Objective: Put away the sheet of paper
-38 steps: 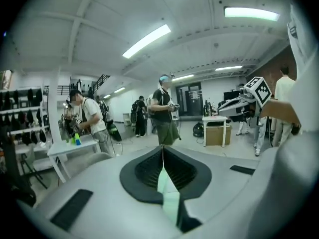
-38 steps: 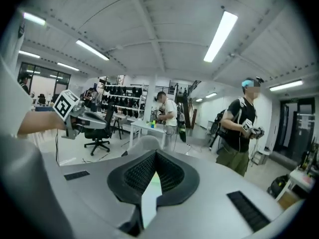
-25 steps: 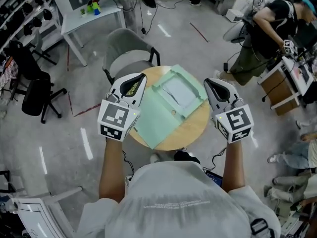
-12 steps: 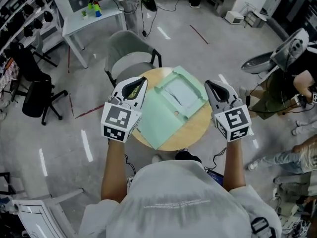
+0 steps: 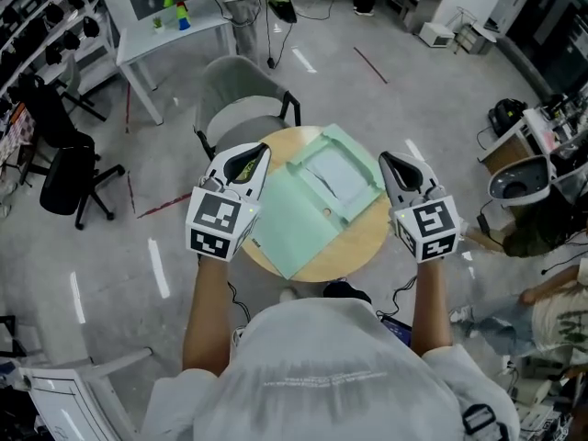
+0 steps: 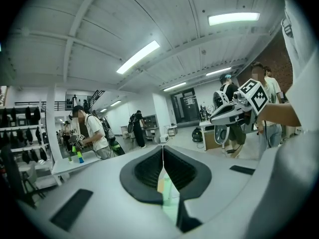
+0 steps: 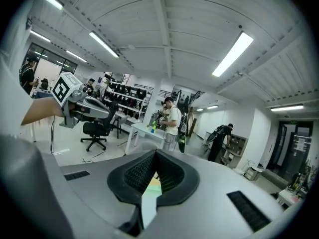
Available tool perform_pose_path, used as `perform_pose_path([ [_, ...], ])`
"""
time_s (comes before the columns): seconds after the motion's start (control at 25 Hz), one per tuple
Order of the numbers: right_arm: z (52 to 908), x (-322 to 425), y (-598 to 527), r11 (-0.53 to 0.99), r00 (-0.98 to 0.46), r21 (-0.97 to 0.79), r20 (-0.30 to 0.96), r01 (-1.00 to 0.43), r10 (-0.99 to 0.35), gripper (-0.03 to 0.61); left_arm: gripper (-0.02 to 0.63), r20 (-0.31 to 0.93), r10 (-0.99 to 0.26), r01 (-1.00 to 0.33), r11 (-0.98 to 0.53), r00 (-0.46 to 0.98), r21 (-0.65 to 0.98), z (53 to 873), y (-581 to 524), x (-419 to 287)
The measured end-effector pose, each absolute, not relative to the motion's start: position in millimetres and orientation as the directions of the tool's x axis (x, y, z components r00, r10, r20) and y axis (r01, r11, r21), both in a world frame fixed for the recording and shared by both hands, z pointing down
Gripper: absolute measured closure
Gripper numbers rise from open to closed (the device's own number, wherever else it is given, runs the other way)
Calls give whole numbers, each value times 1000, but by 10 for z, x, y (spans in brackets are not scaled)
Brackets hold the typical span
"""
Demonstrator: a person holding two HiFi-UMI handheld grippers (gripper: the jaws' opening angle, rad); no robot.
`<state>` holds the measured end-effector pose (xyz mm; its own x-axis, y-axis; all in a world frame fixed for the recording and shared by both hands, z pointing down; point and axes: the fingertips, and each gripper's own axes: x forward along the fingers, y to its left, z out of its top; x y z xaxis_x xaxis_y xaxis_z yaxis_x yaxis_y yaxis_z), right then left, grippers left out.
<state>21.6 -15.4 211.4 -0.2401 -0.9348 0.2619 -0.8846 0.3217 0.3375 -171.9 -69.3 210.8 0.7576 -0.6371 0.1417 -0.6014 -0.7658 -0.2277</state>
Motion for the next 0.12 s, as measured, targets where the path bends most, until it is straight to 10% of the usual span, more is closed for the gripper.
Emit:
perform_pose_path([
  [0.12, 2186, 204, -176, 325, -243, 336, 264, -884, -933, 552, 591, 149, -640, -604, -764, 754, -227, 2179, -709, -1726],
])
